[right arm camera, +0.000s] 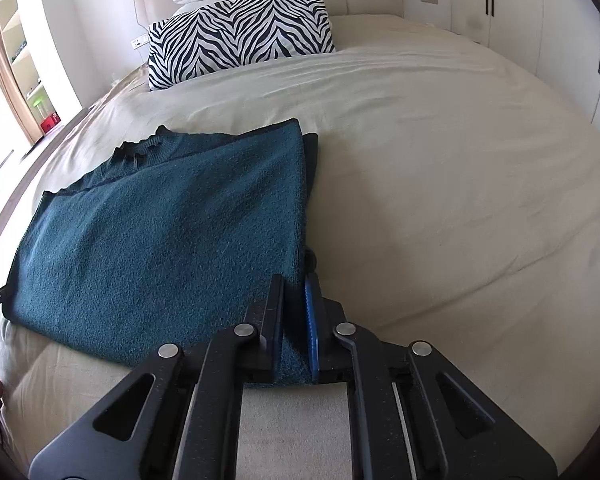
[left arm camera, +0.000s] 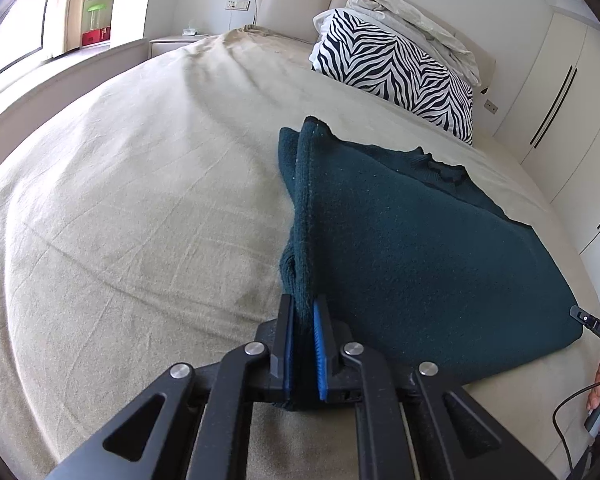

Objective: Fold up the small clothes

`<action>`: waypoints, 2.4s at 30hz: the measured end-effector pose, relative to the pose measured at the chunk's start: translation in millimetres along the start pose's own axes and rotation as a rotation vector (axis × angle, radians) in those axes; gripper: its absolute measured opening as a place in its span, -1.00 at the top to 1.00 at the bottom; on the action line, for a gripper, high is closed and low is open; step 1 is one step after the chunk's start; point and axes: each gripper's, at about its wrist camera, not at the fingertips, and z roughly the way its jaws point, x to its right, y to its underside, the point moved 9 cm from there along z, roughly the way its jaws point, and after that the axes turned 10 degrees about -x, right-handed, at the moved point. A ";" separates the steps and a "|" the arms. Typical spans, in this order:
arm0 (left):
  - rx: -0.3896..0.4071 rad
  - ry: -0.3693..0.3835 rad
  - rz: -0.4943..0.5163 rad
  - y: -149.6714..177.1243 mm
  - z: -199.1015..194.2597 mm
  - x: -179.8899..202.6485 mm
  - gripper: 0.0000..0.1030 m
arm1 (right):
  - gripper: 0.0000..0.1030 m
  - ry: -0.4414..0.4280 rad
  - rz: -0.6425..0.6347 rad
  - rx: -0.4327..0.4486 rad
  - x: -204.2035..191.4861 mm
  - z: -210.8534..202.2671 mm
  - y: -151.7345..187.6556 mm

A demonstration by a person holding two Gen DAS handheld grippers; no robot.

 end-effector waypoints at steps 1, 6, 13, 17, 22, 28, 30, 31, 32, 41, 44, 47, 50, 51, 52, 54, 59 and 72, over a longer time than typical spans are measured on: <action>-0.003 0.007 -0.005 0.1 0.4 -1.3 0.80 | 0.83 -0.002 0.006 0.003 0.7 -2.4 0.9; -0.015 0.040 -0.027 1.7 -1.0 -6.9 0.82 | 0.84 -0.025 0.042 -0.028 9.0 1.6 12.5; -0.019 0.046 -0.028 10.0 -2.8 -13.8 0.83 | 0.85 -0.041 0.061 -0.033 13.6 6.6 19.7; -0.015 0.051 -0.038 14.3 -3.3 -15.5 0.83 | 0.85 -0.050 0.073 -0.039 15.0 9.0 22.5; -0.020 0.072 -0.062 18.4 -1.0 -20.3 0.83 | 0.85 -0.067 0.088 -0.054 17.0 17.2 29.0; -0.015 0.050 -0.049 21.2 -2.0 -19.0 0.83 | 0.82 -0.105 0.080 -0.061 18.7 24.2 29.9; -0.014 0.048 -0.038 21.2 -5.1 -16.5 0.81 | 0.68 -0.115 0.103 -0.062 23.0 19.6 29.1; -0.011 0.035 -0.026 20.8 -8.7 -15.2 0.76 | 0.57 -0.107 0.126 -0.060 27.9 15.3 28.7; -0.006 0.008 -0.013 20.6 -13.9 -14.1 0.74 | 0.25 -0.099 0.152 -0.049 33.8 9.3 27.3; 0.135 -0.120 0.136 -42.3 -49.3 32.0 0.34 | -0.17 -0.335 0.157 0.067 -5.0 -32.0 -39.2; 0.168 -0.159 0.222 -76.6 -25.1 67.5 0.17 | -0.17 -0.510 0.135 0.036 -58.4 -15.0 -70.7; 0.169 -0.215 0.269 -109.8 9.5 87.9 0.07 | -0.17 -0.614 0.102 -0.015 -114.1 12.4 -98.1; 0.128 -0.242 0.231 -126.9 46.4 82.1 0.05 | -0.17 -0.747 0.136 -0.081 -160.6 42.2 -116.3; 0.092 -0.245 0.214 -125.9 61.3 75.5 0.04 | -0.17 -0.787 0.151 -0.105 -173.9 53.2 -119.3; 0.035 -0.243 0.188 -119.2 79.0 65.3 0.02 | -0.17 -0.807 0.160 -0.131 -183.9 65.2 -120.9; 0.046 -0.155 0.129 -108.2 91.7 50.6 -0.02 | -0.17 -0.797 0.172 -0.173 -195.6 90.7 -119.6; 0.050 -0.103 0.124 -106.2 91.4 50.0 -0.02 | 0.44 -0.810 0.290 -0.135 -153.1 123.1 -120.0; 0.069 -0.128 0.139 -104.7 91.4 53.8 -0.03 | 0.13 -0.469 0.614 0.098 49.4 57.6 -105.7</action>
